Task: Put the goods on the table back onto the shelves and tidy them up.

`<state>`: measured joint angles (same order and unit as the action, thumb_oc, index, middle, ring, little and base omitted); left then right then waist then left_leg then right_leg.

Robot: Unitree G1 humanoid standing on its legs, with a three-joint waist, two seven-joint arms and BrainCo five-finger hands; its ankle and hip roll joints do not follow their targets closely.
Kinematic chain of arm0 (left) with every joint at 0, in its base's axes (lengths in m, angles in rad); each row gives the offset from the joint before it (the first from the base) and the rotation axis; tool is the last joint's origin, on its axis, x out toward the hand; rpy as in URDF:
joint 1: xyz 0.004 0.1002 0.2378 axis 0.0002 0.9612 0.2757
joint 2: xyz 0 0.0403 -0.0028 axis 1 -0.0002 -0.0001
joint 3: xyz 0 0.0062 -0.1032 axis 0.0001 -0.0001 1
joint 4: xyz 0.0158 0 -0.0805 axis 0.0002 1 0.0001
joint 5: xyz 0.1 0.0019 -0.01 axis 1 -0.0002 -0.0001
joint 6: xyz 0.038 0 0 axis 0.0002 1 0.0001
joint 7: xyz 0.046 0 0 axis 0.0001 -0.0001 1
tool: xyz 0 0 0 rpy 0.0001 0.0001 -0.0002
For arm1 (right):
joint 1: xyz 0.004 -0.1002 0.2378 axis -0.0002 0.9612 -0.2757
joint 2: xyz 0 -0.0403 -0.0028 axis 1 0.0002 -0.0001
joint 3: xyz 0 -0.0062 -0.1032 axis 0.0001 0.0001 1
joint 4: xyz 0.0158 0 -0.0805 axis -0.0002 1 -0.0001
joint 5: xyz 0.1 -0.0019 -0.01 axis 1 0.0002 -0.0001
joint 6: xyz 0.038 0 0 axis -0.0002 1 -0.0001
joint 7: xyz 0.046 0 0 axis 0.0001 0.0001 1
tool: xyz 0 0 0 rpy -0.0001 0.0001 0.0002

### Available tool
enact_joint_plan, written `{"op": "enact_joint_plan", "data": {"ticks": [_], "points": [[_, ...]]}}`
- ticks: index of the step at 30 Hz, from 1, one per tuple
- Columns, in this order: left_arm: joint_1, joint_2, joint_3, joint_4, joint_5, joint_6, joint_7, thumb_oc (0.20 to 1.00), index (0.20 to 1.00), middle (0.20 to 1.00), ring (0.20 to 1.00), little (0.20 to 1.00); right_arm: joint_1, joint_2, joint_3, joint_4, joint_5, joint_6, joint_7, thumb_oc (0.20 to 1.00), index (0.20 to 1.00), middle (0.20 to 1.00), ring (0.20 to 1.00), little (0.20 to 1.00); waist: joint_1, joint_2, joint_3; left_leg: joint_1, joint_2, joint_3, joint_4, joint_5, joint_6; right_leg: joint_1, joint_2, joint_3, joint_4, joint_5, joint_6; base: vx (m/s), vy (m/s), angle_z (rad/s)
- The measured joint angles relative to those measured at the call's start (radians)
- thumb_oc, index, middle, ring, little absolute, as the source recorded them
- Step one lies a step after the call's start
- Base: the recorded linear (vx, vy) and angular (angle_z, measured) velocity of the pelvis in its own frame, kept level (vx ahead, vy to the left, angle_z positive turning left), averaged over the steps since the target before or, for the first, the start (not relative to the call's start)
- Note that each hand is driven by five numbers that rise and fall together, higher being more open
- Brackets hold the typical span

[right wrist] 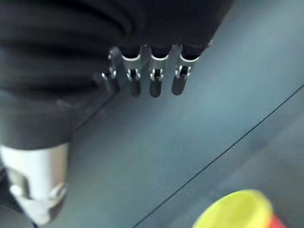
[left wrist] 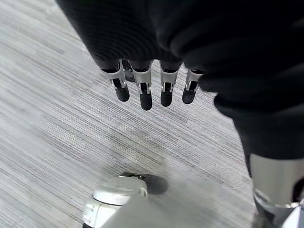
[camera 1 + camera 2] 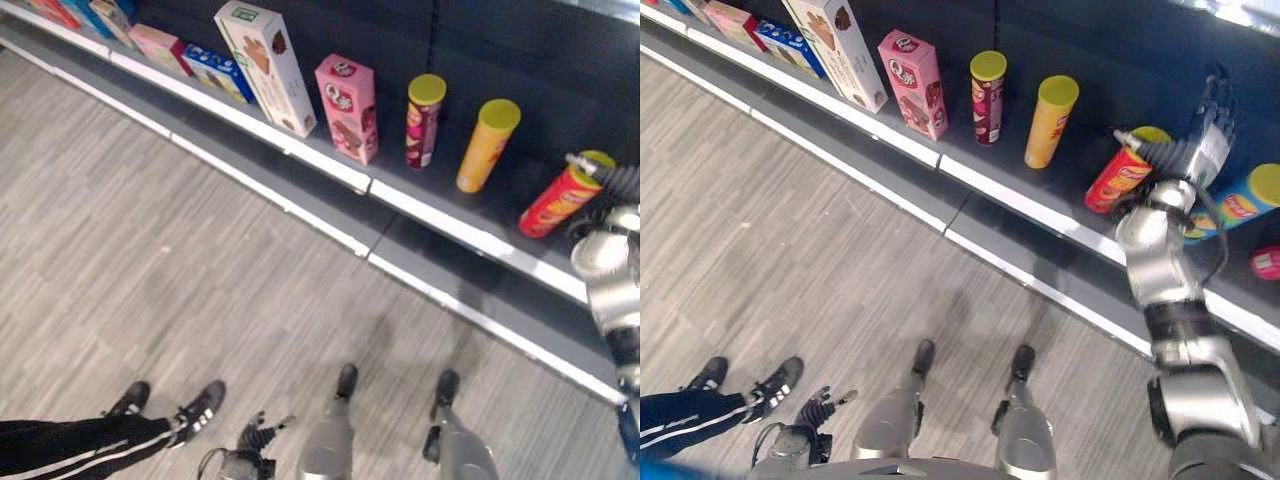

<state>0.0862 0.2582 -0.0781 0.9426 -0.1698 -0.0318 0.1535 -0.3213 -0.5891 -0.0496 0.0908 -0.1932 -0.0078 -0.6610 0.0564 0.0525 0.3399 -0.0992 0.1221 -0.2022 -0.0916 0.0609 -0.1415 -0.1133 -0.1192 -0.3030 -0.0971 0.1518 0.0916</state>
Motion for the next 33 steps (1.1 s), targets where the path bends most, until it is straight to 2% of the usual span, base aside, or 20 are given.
{"op": "enact_joint_plan", "data": {"ticks": [1,4,5,7,9,10,12,14,15,19,21,22,23,24,25,27,29,31,32,33], "points": [[0.008,0.017,0.005,0.019,0.007,0.011,-0.002,1.0,1.0,1.0,1.0,1.0,0.067,0.023,0.024,-0.02,0.061,-0.038,0.069,1.0,1.0,1.0,1.0,1.0,-0.021,-0.03,-0.012,0.008,0.002,0.016,0.0,-0.006,-0.002,-0.002,0.002,0.015,0.0,-0.001,0.001,0.02,0.089,-0.36],[0.027,0.041,0.054,0.053,0.036,0.022,-0.022,1.0,1.0,1.0,1.0,1.0,0.273,0.136,0.032,-0.034,0.326,-0.114,0.282,1.0,1.0,1.0,1.0,1.0,-0.043,-0.096,-0.05,0.038,0.003,0.062,0.0,-0.017,-0.001,-0.001,0.005,0.055,0.0,0.001,-0.001,-0.01,0.15,-0.47],[0.03,0.054,0.086,0.097,0.038,0.031,-0.052,1.0,1.0,1.0,1.0,1.0,0.354,0.153,0.096,0.004,0.502,-0.116,0.438,1.0,1.0,1.0,1.0,1.0,-0.057,-0.128,-0.069,0.056,0.002,0.097,0.0,-0.024,0.002,-0.002,0.005,0.086,0.0,0.004,0.001,-0.01,0.116,-0.68],[0.034,0.071,0.092,0.132,0.054,0.036,-0.085,1.0,1.0,1.0,1.0,1.0,0.398,0.124,0.184,0.063,0.644,-0.087,0.61,1.0,1.0,1.0,1.0,1.0,-0.077,-0.147,-0.08,0.072,-0.002,0.135,-0.006,-0.04,0.016,0.001,0.002,0.121,-0.001,0.006,0.012,0.0,0.185,-0.6],[0.014,0.08,0.071,0.135,0.067,0.036,-0.107,1.0,1.0,1.0,1.0,1.0,0.442,0.098,0.223,0.092,0.693,-0.087,0.725,1.0,1.0,1.0,1.0,1.0,-0.103,-0.158,-0.09,0.088,-0.01,0.158,0.0,-0.04,0.016,0.0,-0.01,0.122,-0.001,0.007,0.016,-0.04,0.289,-0.32],[0.021,0.087,0.073,0.146,0.078,0.03,-0.136,1.0,1.0,1.0,1.0,1.0,0.444,0.031,0.368,0.168,0.7,-0.055,0.837,1.0,1.0,1.0,1.0,1.0,-0.094,-0.172,-0.115,0.11,-0.013,0.194,0.0,-0.04,0.019,0.006,-0.013,0.146,0.0,0.009,0.019,-0.08,0.322,-0.41],[0.02,0.092,0.04,0.147,0.08,0.023,-0.153,1.0,1.0,1.0,1.0,1.0,0.459,0.033,0.457,0.286,0.668,-0.026,0.926,1.0,1.0,1.0,1.0,1.0,-0.087,-0.189,-0.145,0.132,-0.029,0.214,0.0,-0.044,0.025,0.011,-0.021,0.161,-0.001,0.012,0.023,-0.06,0.222,-0.39],[0.019,0.088,0.013,0.153,0.08,0.01,-0.166,1.0,1.0,1.0,1.0,1.0,0.459,0.103,0.458,0.44,0.627,-0.001,0.946,1.0,1.0,1.0,1.0,1.0,-0.079,-0.203,-0.158,0.144,-0.035,0.222,-0.006,-0.049,0.037,0.019,-0.03,0.178,-0.003,0.015,0.029,-0.09,0.249,-0.26],[0.007,0.083,-0.01,0.162,0.076,0.005,-0.17,1.0,1.0,1.0,1.0,1.0,0.452,0.173,0.436,0.592,0.566,-0.011,0.94,1.0,1.0,1.0,1.0,1.0,-0.085,-0.22,-0.168,0.157,-0.065,0.229,-0.001,-0.051,0.045,0.016,-0.046,0.199,0.0,0.02,0.043,-0.09,0.23,-0.29],[-0.002,0.068,-0.037,0.175,0.074,-0.003,-0.17,1.0,1.0,1.0,1.0,1.0,0.449,0.329,0.27,0.824,0.426,-0.005,0.834,1.0,1.0,1.0,1.0,1.0,-0.088,-0.24,-0.172,0.192,-0.115,0.287,0.0,-0.057,0.079,-0.003,-0.084,0.252,0.026,0.001,0.078,-0.14,0.166,-0.41],[-0.003,0.07,-0.037,0.175,0.073,-0.002,-0.169,1.0,1.0,1.0,1.0,1.0,0.442,0.347,0.262,0.85,0.405,0.001,0.794,1.0,1.0,1.0,1.0,1.0,-0.088,-0.241,-0.172,0.187,-0.131,0.311,0.01,-0.061,0.093,-0.018,-0.102,0.254,0.032,-0.031,0.1,-0.18,0.156,-0.5],[-0.008,0.072,-0.037,0.171,0.073,-0.003,-0.168,1.0,1.0,1.0,1.0,1.0,0.412,0.361,0.25,0.919,0.384,0.002,0.765,1.0,1.0,1.0,1.0,1.0,-0.085,-0.23,-0.162,0.167,-0.121,0.342,0.047,-0.068,0.132,-0.021,-0.12,0.21,0.034,-0.123,0.159,-0.13,0.115,-0.5],[-0.011,0.067,-0.036,0.171,0.073,-0.003,-0.167,1.0,1.0,1.0,1.0,1.0,0.401,0.361,0.247,0.952,0.376,0.005,0.752,1.0,1.0,1.0,1.0,1.0,-0.08,-0.201,-0.154,0.157,-0.099,0.361,0.049,-0.072,0.142,-0.029,-0.116,0.158,0.063,-0.129,0.14,-0.09,0.084,-0.59],[-0.011,0.065,-0.036,0.17,0.073,-0.003,-0.167,1.0,1.0,1.0,1.0,1.0,0.381,0.363,0.24,0.99,0.368,0.012,0.741,1.0,1.0,1.0,1.0,1.0,-0.072,-0.175,-0.15,0.164,-0.067,0.38,0.04,-0.07,0.147,-0.051,-0.106,0.092,0.134,-0.105,0.101,-0.11,0.071,-0.47],[-0.007,0.066,-0.035,0.171,0.073,-0.002,-0.167,1.0,1.0,1.0,1.0,1.0,0.379,0.356,0.236,0.987,0.364,0.014,0.735,1.0,1.0,1.0,1.0,1.0,-0.069,-0.16,-0.151,0.171,-0.05,0.389,0.031,-0.065,0.154,-0.057,-0.097,0.068,0.186,-0.094,0.096,-0.13,0.082,-0.48],[-0.004,0.083,-0.032,0.198,0.07,-0.001,-0.166,1.0,1.0,1.0,1.0,1.0,0.349,0.364,0.214,1.051,0.347,0.011,0.713,1.0,1.0,1.0,1.0,1.0,-0.042,-0.161,-0.151,0.157,-0.024,0.424,0.058,-0.075,0.173,-0.056,-0.133,-0.056,0.449,-0.177,0.061,-0.11,0.036,-0.46],[0.0,0.085,-0.027,0.206,0.063,0.0,-0.163,1.0,1.0,1.0,1.0,1.0,0.336,0.365,0.216,1.064,0.346,0.021,0.707,1.0,1.0,1.0,1.0,1.0,-0.013,-0.158,-0.154,0.163,-0.006,0.461,0.054,-0.064,0.163,-0.01,-0.138,-0.115,0.519,-0.213,0.068,-0.03,-0.066,-0.56],[0.022,0.078,-0.002,0.223,0.057,0.014,-0.159,1.0,1.0,1.0,1.0,1.0,0.315,0.365,0.216,1.057,0.345,0.021,0.698,1.0,1.0,1.0,1.0,1.0,-0.007,-0.162,-0.156,0.174,-0.001,0.496,0.041,-0.057,0.147,0.068,-0.147,-0.136,0.425,-0.211,0.076,-0.03,-0.127,-0.68],[0.024,0.084,0.01,0.225,0.056,0.026,-0.159,1.0,1.0,1.0,1.0,1.0,0.312,0.366,0.217,1.024,0.345,0.022,0.692,1.0,1.0,1.0,1.0,1.0,-0.009,-0.196,-0.173,0.173,-0.013,0.512,0.047,-0.046,0.113,0.167,-0.146,-0.114,0.214,-0.177,0.085,-0.04,-0.176,-0.54],[0.021,0.076,0.015,0.229,0.056,0.027,-0.158,1.0,1.0,1.0,1.0,1.0,0.311,0.362,0.218,1.02,0.345,0.022,0.691,1.0,1.0,1.0,1.0,1.0,-0.012,-0.184,-0.174,0.175,-0.004,0.515,0.047,-0.038,0.096,0.188,-0.117,-0.117,0.165,-0.166,0.067,-0.02,-0.132,-0.48]]}}
